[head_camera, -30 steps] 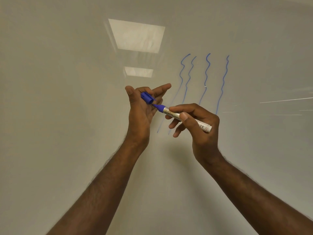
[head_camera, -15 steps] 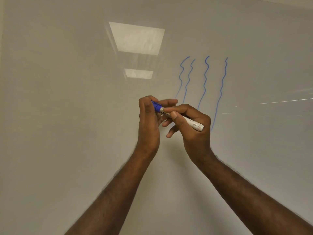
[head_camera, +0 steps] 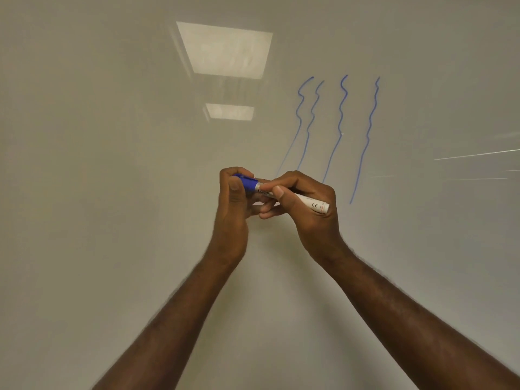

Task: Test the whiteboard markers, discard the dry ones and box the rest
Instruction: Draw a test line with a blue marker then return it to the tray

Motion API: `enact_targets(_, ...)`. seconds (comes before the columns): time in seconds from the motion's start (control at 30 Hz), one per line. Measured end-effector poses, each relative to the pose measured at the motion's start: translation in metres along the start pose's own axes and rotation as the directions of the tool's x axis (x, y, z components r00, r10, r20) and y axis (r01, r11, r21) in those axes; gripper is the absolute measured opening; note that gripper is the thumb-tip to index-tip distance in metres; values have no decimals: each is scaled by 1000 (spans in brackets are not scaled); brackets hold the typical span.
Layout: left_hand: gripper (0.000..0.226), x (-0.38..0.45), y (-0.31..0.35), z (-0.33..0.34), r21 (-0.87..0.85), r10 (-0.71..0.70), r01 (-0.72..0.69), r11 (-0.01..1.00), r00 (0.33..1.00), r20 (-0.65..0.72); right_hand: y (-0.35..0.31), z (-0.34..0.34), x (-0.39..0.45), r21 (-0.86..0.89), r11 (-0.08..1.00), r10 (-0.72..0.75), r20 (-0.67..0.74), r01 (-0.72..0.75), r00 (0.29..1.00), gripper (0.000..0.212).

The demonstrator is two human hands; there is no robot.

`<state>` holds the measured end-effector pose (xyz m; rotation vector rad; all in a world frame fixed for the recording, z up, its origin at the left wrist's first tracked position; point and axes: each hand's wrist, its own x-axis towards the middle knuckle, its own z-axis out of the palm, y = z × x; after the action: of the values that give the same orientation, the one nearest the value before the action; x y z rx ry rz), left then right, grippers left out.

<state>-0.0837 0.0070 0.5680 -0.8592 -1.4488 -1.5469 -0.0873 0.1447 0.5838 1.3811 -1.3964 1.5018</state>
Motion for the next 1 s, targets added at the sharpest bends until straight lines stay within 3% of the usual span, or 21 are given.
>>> enact_targets(0.1, 44, -8, -2, -25, 104, 2, -10, 995, 997, 73, 4, -7, -7, 0, 998, 66, 70, -66, 995, 18)
enact_targets(0.3, 35, -22, -4, -67, 202, -136, 113, 973, 985, 106, 22, -5, -29, 12, 980, 191, 174, -197, 966, 13)
enact_targets(0.43, 15, -37, -12, -84, 297, -235, 181, 938, 959, 159, 31, 2, -46, -9, 965, 261, 93, -261, 961, 12)
enact_targets(0.7, 18, -76, -32, -115, 398, -320, 271, 876, 945, 60, 57, 10, -88, -260, 933, 282, 93, -250, 955, 9)
enact_targets(0.83, 19, -101, -41, -127, 443, -329, 274, 854, 943, 53, 68, 15, -116, -471, 860, 262, 75, -197, 962, 12)
enact_targets(1.0, 20, -132, -56, -140, 450, -368, 303, 840, 928, 61, 77, 27, -145, -564, 797, 328, 101, -218, 939, 14)
